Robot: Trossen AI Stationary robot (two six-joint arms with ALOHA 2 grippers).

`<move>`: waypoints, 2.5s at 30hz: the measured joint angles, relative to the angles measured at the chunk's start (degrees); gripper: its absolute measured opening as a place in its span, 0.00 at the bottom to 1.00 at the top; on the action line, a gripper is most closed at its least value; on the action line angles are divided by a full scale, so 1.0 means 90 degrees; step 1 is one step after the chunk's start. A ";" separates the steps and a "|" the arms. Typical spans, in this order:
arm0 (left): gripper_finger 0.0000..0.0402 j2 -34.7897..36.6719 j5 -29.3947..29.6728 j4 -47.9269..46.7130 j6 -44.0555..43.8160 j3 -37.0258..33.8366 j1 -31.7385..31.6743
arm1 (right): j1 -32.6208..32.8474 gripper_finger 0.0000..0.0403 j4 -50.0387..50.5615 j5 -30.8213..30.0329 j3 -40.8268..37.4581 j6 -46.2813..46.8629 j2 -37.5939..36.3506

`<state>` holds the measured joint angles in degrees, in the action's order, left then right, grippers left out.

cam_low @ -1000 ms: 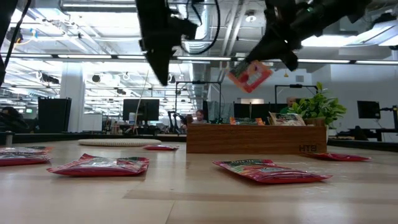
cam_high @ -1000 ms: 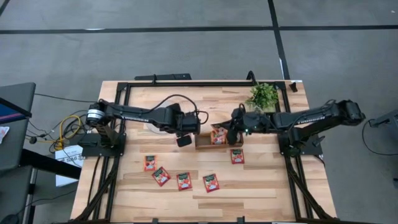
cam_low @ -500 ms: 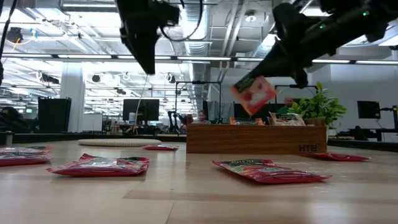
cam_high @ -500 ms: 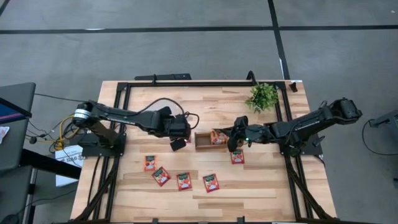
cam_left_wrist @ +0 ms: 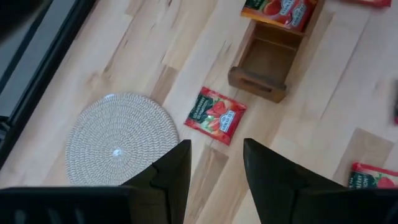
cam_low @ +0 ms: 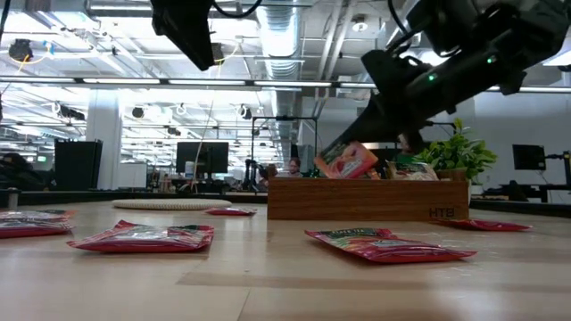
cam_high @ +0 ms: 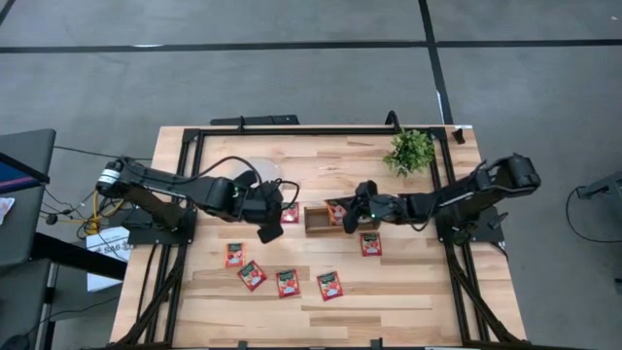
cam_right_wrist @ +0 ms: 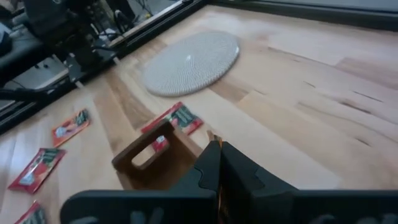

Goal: Pick & Place Tea
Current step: Put the orange tea bag into the middle section of the wooden organizer

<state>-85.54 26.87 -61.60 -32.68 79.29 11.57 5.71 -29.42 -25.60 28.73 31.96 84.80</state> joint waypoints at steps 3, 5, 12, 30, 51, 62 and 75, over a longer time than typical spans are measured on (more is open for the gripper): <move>0.35 0.0000 0.0003 -0.0007 -0.0001 0.0000 0.0060 | -0.0050 0.00 -0.0122 -0.0005 0.0002 -0.0003 0.0084; 0.35 0.0000 0.0003 -0.0007 -0.0001 0.0000 0.0087 | -0.0043 0.00 -0.0125 -0.0003 0.0002 -0.0003 0.0084; 0.35 0.0000 0.0026 -0.0012 -0.0001 0.0000 0.0091 | 0.0041 0.00 -0.0183 -0.0016 0.0002 -0.0057 -0.0118; 0.35 -0.0005 0.0044 -0.0007 0.0021 0.0000 0.0091 | 0.0615 0.00 -0.0098 -0.1637 0.0007 0.0158 -0.0125; 0.35 -0.0007 0.0042 0.0000 0.0031 0.0000 0.0091 | 0.0742 0.00 -0.0059 -0.1868 0.0004 0.0999 0.0026; 0.35 -0.0012 0.0044 0.0001 0.0131 0.0000 0.0091 | 0.0863 0.00 -0.0239 -0.2224 0.0015 0.1301 0.0419; 0.35 -0.0012 0.0105 0.0000 0.0213 0.0000 0.0091 | 0.0683 0.00 -0.0196 -0.1975 0.0015 0.1296 0.0419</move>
<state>-85.65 27.81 -61.60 -30.76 79.29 12.38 11.85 -31.19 -43.38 28.86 43.62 88.58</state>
